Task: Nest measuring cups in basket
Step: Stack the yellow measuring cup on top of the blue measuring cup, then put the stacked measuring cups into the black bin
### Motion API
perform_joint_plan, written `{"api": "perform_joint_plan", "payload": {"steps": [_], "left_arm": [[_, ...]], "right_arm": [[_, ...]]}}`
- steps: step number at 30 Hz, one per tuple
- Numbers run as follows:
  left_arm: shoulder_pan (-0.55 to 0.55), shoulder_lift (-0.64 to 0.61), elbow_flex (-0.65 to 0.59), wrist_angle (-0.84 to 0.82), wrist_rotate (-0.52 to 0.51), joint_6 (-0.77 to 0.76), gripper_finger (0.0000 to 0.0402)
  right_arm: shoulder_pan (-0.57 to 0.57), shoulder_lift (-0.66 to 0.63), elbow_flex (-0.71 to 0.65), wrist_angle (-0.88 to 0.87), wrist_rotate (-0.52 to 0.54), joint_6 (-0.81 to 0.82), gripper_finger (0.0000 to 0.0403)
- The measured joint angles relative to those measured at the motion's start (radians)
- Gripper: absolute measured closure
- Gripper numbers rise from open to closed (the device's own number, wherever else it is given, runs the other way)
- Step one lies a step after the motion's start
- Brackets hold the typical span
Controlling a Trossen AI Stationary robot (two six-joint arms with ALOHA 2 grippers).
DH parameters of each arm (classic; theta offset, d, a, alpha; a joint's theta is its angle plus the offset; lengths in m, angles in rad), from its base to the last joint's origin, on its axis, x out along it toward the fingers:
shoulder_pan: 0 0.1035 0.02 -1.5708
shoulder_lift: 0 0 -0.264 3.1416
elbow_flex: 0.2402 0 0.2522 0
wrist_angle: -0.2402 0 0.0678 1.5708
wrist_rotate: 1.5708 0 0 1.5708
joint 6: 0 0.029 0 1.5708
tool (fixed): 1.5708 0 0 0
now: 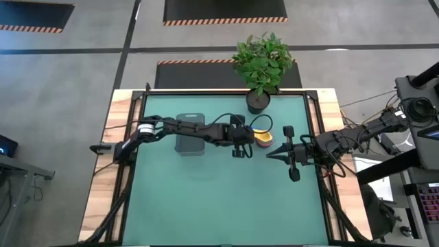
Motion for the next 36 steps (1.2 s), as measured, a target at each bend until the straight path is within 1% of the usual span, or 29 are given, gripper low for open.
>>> {"api": "perform_joint_plan", "payload": {"steps": [13,17,19,23,25,27,31,33,36], "left_arm": [[0.011,0.001,0.008,0.019,-0.003,0.000,0.0402],[-0.009,-0.004,0.008,-0.003,-0.006,0.010,0.0402],[-0.038,-0.020,0.008,-0.009,-0.035,0.027,0.0402],[-0.102,-0.073,-0.016,-0.008,-0.163,0.067,0.0401],[-0.125,-0.120,-0.068,0.000,-0.178,0.070,0.0401],[-0.146,-0.193,-0.150,0.022,-0.180,0.061,0.0401],[-0.188,-0.381,-0.337,0.098,-0.183,0.025,0.0401],[-0.212,-0.474,-0.427,0.137,-0.182,0.001,0.0401],[-0.254,-0.608,-0.550,0.200,-0.181,-0.038,0.0401]], "right_arm": [[0.000,0.000,0.000,-0.001,0.000,-0.006,0.0394],[0.000,0.000,0.000,-0.014,0.000,-0.006,0.0394],[0.000,0.000,0.000,-0.028,0.000,-0.005,0.0394],[0.000,0.000,0.000,-0.058,0.001,-0.004,0.0394],[0.000,0.000,0.000,-0.058,0.001,-0.001,0.0394],[0.000,0.000,0.000,-0.059,0.001,0.010,0.0394],[0.000,0.000,0.000,-0.060,0.012,0.022,0.0394],[0.000,0.003,0.000,-0.061,0.069,0.042,0.0394],[0.000,0.009,0.000,-0.086,0.220,0.094,0.0394]]}}
